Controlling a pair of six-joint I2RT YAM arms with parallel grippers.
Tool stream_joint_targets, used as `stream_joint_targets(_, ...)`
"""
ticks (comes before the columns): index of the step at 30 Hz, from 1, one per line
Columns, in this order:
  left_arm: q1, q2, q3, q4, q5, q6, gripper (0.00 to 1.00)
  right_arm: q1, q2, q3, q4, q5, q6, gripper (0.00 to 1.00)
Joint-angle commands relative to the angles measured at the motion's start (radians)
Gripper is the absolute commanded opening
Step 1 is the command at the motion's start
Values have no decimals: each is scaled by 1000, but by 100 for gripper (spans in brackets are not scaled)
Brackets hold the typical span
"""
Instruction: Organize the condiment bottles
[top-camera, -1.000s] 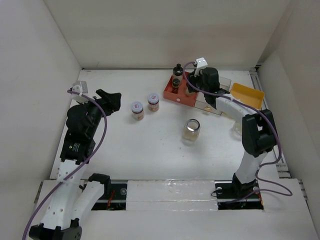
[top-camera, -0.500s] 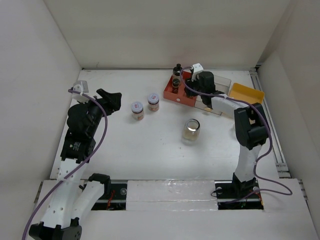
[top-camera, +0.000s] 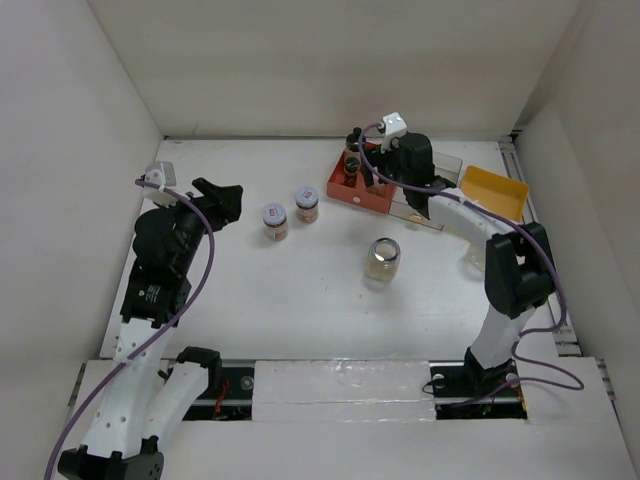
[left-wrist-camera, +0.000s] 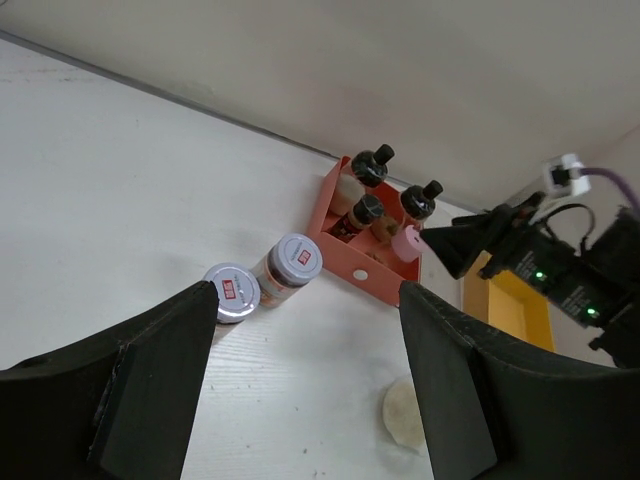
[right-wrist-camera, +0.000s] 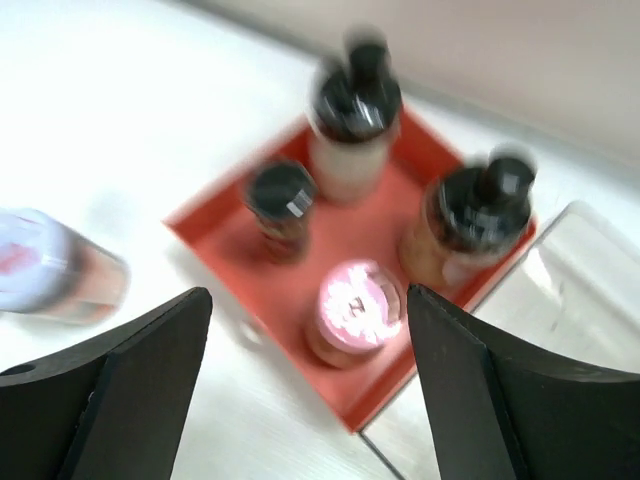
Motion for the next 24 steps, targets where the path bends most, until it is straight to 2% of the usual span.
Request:
stream_joint_targets(1,1,-16,-7,45,2,13,69,78,-142,-5,50,23,-37,85)
stream_joint_targets(4,1,-16,-7,45,2,13,69,156,-160,-17,50,-31,-58,85)
stream_joint_targets(6,1,-25,-7,45,2,13,69,199,-116,-17,50,-81,-69,85)
stream_joint_targets(9,1,-25,-7,45,2,13,69,268,-55,39,50,-125,-78,93)
stream_joint_targets(11,1,-25,-7,45,2,13,69,290,7,72,39,-184,-87,94)
stream_joint_targets(18,1,-25,-7,45,2,13,69,299,174,237,-42,-194,-96,94)
stream_joint_targets(24,1,-25,-7,45,2,13,69,299,246,268,-42,-149,-96,94)
